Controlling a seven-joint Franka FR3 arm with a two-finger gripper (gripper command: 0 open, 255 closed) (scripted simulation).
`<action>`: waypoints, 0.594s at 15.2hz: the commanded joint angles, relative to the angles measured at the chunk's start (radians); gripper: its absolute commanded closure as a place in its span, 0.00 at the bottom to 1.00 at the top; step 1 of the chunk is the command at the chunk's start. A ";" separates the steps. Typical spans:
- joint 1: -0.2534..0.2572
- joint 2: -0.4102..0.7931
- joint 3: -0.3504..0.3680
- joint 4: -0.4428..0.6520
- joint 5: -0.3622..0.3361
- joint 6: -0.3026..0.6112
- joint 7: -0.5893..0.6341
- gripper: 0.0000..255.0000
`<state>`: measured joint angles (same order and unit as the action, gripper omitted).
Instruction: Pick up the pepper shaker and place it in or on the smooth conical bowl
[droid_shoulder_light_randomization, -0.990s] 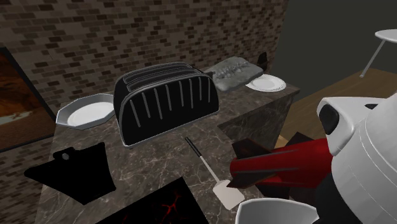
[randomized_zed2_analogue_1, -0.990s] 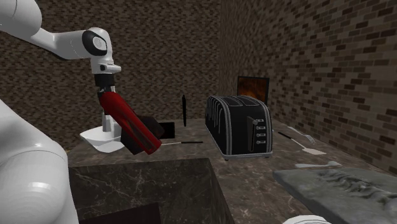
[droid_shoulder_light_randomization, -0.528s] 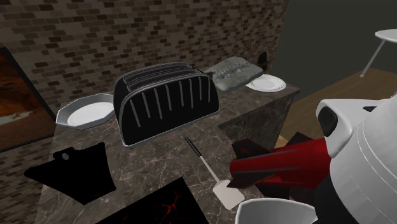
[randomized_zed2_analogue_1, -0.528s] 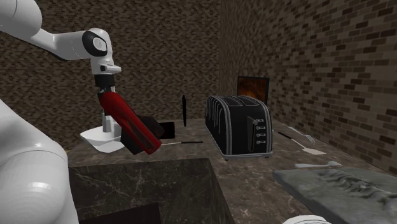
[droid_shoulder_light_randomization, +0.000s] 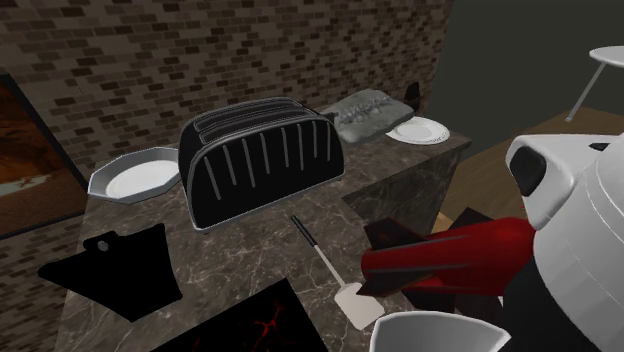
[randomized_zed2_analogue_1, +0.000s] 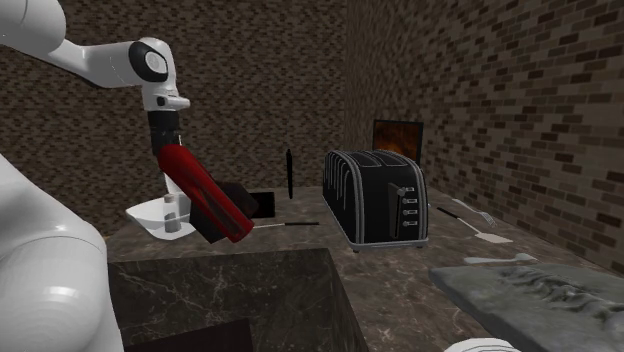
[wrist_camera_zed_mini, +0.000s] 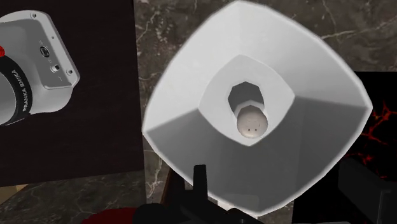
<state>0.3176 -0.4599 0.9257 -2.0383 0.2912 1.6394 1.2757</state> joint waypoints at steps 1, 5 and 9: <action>-0.008 0.012 -0.004 0.067 -0.013 -0.057 0.009 0.00; -0.013 0.020 -0.005 0.098 -0.019 -0.082 0.014 0.00; -0.013 0.020 -0.004 0.098 -0.019 -0.082 0.014 0.00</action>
<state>0.3048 -0.4398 0.9211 -1.9405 0.2724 1.5582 1.2892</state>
